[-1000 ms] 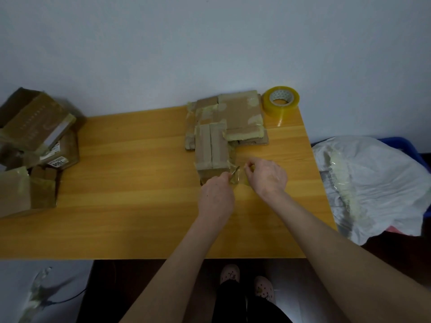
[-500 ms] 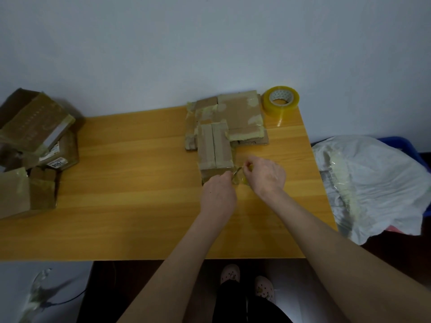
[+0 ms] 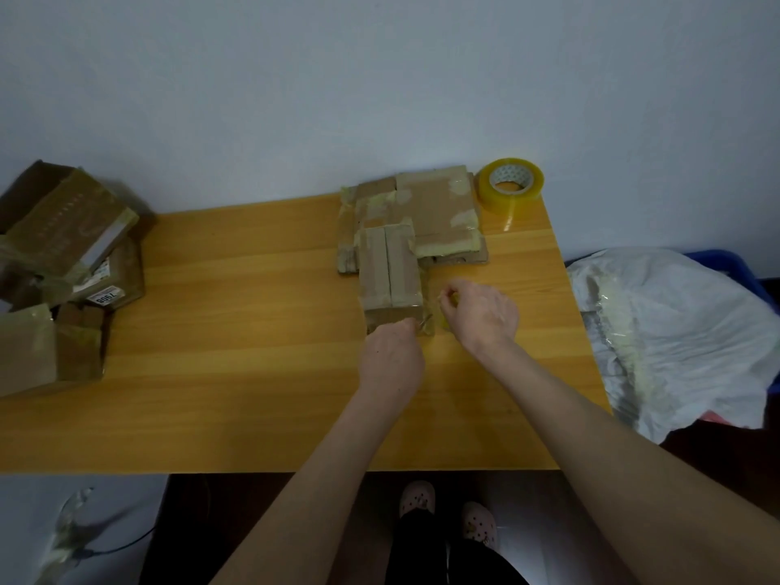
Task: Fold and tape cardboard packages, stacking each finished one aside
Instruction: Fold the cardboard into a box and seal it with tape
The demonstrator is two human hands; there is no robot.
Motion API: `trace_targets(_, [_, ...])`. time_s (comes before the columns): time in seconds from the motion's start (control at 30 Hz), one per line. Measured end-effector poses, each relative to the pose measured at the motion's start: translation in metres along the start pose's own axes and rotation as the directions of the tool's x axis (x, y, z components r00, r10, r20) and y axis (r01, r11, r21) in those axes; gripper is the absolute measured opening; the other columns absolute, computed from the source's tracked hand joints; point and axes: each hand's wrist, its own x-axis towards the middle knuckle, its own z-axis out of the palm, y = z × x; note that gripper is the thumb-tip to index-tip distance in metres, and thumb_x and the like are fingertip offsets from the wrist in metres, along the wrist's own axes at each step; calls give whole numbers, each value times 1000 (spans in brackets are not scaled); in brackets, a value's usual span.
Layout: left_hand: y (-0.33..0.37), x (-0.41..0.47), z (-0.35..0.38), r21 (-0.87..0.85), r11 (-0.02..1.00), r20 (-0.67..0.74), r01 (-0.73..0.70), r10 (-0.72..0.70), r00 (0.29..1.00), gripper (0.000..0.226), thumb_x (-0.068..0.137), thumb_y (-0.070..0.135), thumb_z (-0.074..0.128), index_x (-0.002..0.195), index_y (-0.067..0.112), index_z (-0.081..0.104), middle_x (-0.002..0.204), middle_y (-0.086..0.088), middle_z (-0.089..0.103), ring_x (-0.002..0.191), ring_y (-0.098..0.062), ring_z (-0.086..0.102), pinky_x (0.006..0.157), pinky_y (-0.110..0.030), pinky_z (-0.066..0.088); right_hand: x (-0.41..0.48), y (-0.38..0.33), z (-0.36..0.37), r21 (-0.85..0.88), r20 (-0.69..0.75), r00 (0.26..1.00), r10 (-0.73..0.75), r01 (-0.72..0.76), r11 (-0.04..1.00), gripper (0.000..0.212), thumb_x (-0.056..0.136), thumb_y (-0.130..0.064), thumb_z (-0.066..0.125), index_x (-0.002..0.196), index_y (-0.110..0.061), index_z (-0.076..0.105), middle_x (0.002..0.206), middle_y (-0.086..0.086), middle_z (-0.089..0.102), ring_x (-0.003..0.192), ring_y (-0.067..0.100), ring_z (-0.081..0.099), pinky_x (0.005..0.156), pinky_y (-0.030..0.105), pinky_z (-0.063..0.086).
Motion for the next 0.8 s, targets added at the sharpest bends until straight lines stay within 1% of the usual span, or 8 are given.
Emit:
trace_targets(0.13, [-10, -4, 16, 7, 1000, 38, 25, -26, 999, 31, 96, 9, 41, 124, 17, 53, 99, -6, 65, 86, -24, 61, 60, -33, 44, 4, 5, 1, 78, 16, 999, 29, -30, 996, 21, 99, -33, 44, 98, -26, 64, 80, 4, 67, 67, 25, 52, 54, 29, 37])
trace_targets(0.23, [-24, -12, 32, 137, 991, 33, -6, 2, 999, 27, 98, 12, 40, 124, 20, 44, 86, 0, 61, 66, -18, 53, 49, -28, 33, 5, 20, 7, 309, 138, 978, 154, -190, 932, 18, 96, -38, 52, 98, -26, 65, 69, 0, 62, 56, 19, 51, 46, 25, 34])
trace_targets(0.3, [-36, -16, 47, 189, 981, 49, -39, 30, 998, 23, 99, 15, 41, 121, 21, 43, 85, 4, 62, 64, -16, 52, 50, -26, 33, 5, 26, 12, 440, 184, 967, 174, -239, 866, 14, 93, -38, 59, 93, -25, 64, 84, 2, 68, 65, 18, 57, 56, 30, 45])
trace_targets(0.47, [-57, -4, 80, 188, 979, 157, -76, 46, 987, 33, 94, 4, 42, 125, 15, 47, 111, -3, 62, 105, -23, 57, 84, -34, 43, 5, 33, 25, 521, 167, 974, 154, -219, 825, 8, 90, -32, 63, 85, -28, 60, 109, 0, 65, 94, 17, 55, 69, 27, 37])
trace_targets(0.53, [-54, -1, 74, 100, 982, -47, -159, 164, 985, 31, 88, 2, 52, 117, 10, 57, 109, -8, 62, 104, -28, 57, 82, -37, 46, 5, 35, 29, 528, 159, 975, 155, -216, 821, 9, 90, -31, 64, 83, -30, 59, 112, 2, 65, 104, 20, 57, 72, 26, 37])
trace_targets(0.63, [-43, 14, 54, 69, 931, -447, -358, 350, 823, 34, 84, 8, 56, 118, 12, 62, 112, -6, 62, 101, -24, 57, 81, -35, 47, 5, 35, 32, 533, 144, 979, 147, -202, 822, 7, 90, -27, 64, 84, -29, 61, 111, 4, 66, 106, 22, 58, 73, 27, 40])
trace_targets(0.7, [-37, 33, 36, 112, 901, -385, -420, 429, 817, 51, 84, 7, 55, 134, 15, 52, 133, -6, 55, 121, -25, 50, 98, -38, 40, 5, 34, 33, 535, 136, 980, 143, -194, 822, 5, 89, -26, 65, 85, -28, 62, 109, 6, 67, 106, 23, 58, 79, 30, 45])
trace_targets(0.8, [-37, 54, 22, 185, 887, -77, -424, 443, 893, 65, 90, 3, 51, 146, 31, 33, 157, 3, 25, 145, -24, 20, 118, -43, 14, 5, 36, 32, 484, 113, 988, 107, -149, 862, 1, 89, -24, 65, 89, -25, 66, 105, 6, 69, 105, 24, 60, 82, 33, 48])
